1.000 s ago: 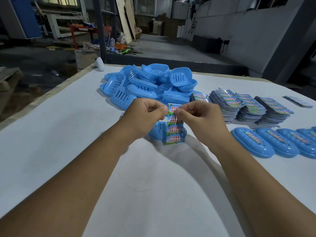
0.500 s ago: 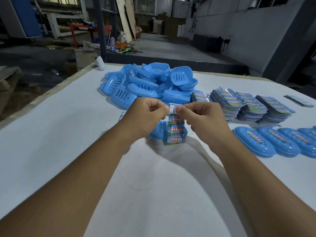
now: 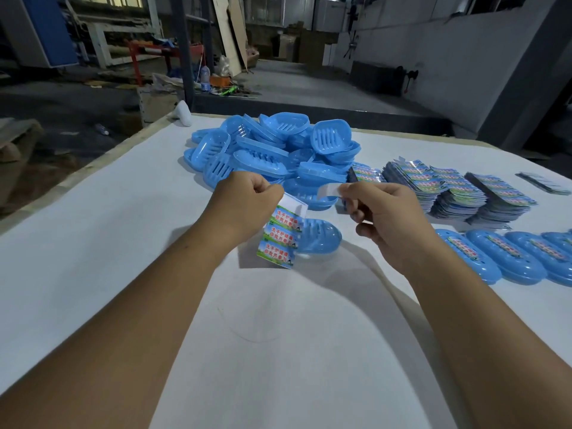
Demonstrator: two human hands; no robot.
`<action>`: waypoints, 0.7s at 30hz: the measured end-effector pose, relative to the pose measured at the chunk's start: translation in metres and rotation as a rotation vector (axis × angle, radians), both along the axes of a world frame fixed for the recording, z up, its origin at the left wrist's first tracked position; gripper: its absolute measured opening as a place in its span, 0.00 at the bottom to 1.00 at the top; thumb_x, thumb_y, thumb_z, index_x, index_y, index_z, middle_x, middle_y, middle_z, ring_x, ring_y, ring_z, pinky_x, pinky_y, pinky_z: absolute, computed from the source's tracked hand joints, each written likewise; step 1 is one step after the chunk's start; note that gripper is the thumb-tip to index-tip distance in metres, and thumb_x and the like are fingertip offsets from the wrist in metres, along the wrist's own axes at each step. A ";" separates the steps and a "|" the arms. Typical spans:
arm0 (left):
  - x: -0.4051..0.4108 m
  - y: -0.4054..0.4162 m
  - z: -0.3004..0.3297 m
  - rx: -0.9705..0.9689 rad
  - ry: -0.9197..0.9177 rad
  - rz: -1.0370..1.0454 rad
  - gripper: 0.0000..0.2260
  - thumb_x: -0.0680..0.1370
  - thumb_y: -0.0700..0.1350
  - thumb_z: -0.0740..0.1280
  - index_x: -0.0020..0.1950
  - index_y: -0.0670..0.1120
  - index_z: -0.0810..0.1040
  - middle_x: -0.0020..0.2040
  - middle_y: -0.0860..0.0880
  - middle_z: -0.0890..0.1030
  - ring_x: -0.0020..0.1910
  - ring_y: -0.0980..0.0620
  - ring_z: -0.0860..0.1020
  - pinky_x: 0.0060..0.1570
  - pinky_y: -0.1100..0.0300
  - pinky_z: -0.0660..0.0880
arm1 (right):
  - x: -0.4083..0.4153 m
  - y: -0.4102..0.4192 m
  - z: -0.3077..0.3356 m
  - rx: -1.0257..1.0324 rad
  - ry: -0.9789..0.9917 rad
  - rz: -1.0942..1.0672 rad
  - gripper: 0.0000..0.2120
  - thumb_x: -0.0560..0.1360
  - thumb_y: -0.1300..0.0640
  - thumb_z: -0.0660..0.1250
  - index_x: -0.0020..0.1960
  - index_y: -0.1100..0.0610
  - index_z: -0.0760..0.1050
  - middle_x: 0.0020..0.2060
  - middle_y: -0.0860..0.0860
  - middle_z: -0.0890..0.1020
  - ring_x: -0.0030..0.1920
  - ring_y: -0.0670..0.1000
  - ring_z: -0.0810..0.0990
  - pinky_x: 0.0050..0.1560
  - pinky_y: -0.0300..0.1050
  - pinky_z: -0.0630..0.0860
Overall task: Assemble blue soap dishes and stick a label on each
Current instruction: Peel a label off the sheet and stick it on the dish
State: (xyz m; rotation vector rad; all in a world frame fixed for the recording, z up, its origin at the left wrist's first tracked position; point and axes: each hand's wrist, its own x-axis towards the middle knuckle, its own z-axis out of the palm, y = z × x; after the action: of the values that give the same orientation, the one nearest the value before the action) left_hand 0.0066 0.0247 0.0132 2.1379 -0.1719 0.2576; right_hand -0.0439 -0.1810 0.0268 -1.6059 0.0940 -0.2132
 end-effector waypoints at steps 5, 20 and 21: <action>0.004 0.013 0.006 0.220 -0.028 0.182 0.16 0.78 0.50 0.64 0.32 0.46 0.70 0.28 0.48 0.76 0.31 0.52 0.78 0.30 0.58 0.72 | 0.000 -0.002 0.001 0.024 0.026 -0.016 0.08 0.68 0.55 0.75 0.32 0.53 0.80 0.30 0.49 0.74 0.29 0.47 0.68 0.28 0.39 0.64; 0.015 0.050 0.004 0.834 0.199 0.422 0.16 0.80 0.56 0.63 0.41 0.45 0.70 0.38 0.46 0.77 0.34 0.50 0.74 0.28 0.58 0.64 | 0.002 0.002 -0.005 -0.061 0.062 -0.018 0.12 0.70 0.54 0.76 0.29 0.51 0.80 0.29 0.47 0.76 0.29 0.46 0.70 0.25 0.37 0.65; 0.014 0.051 0.004 0.847 0.191 0.438 0.16 0.80 0.56 0.64 0.40 0.45 0.70 0.37 0.46 0.77 0.33 0.50 0.74 0.28 0.59 0.63 | 0.002 0.002 -0.005 -0.066 0.058 -0.017 0.12 0.70 0.54 0.76 0.29 0.51 0.80 0.29 0.47 0.76 0.28 0.46 0.70 0.25 0.37 0.65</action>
State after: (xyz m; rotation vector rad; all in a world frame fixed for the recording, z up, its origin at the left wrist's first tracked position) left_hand 0.0210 0.0754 0.0170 3.0164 0.3728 0.2553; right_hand -0.0417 -0.1793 0.0219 -1.6774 0.1467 -0.1838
